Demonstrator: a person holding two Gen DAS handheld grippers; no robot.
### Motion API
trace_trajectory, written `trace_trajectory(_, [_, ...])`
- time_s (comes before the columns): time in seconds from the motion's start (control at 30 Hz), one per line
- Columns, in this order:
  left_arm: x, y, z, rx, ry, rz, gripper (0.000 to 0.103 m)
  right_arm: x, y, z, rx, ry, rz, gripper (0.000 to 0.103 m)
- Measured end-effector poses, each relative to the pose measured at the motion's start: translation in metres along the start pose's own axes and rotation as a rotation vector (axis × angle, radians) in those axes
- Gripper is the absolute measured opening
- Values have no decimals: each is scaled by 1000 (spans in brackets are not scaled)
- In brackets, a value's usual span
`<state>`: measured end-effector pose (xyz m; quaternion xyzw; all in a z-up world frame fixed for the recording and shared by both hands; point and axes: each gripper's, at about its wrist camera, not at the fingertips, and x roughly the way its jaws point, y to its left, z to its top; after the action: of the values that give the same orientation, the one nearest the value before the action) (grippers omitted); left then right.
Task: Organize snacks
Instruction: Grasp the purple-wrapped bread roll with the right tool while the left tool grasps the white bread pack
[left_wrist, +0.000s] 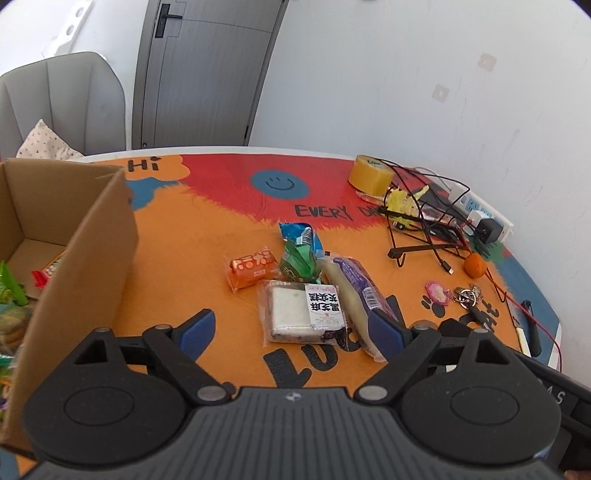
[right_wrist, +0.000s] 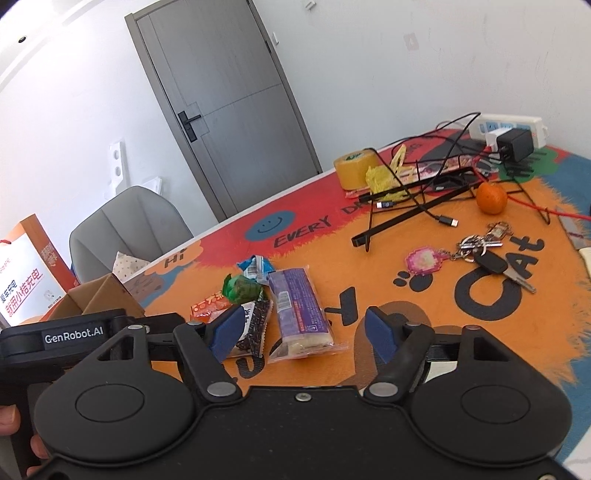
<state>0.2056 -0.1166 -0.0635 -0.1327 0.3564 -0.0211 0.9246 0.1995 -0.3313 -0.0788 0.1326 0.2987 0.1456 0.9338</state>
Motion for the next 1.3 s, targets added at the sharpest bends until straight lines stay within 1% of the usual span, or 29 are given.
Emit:
trace_trajectory(0.13, [14, -3, 3, -3, 18, 1, 89, 14, -5, 0, 14, 25, 10, 66])
trace_trajectory(0.2, [21, -5, 4, -4, 26, 2, 89, 21, -7, 1, 19, 37, 16, 66])
trace_trajectory(0.37, [36, -3, 8, -27, 40, 23, 89, 41, -10, 1, 33, 67, 27, 61])
trace_trajectory(0.6, [55, 0, 13, -46, 65, 31, 89, 65, -14, -1, 44, 113, 43, 59])
trace_trajectory(0.7, [62, -3, 13, -41, 75, 27, 89, 71, -14, -4, 38, 134, 61, 46])
trace_trajectory(0.73, [64, -4, 13, -37, 78, 24, 89, 72, -13, -5, 35, 138, 61, 42])
trace_trajectory(0.87, [74, -9, 10, -28, 90, 26, 89, 69, -15, -7, 24, 124, 55, 39])
trace_trajectory(1.03, [84, -15, 5, -11, 106, 33, 89, 62, -22, -7, 34, 112, 32, 38])
trace_trajectory(1.17, [85, -17, 2, 21, 87, 52, 88, 57, -26, -8, 38, 118, 17, 38])
trace_trajectory(1.23, [85, -19, 1, 45, 85, 69, 81, 55, -25, -8, 34, 125, 13, 39])
trace_trajectory(1.27, [84, -20, 1, 66, 85, 79, 77, 54, -25, -8, 35, 128, 13, 42])
trace_trajectory(1.3, [84, -20, 0, 77, 84, 86, 70, 53, -25, -8, 37, 127, 14, 43])
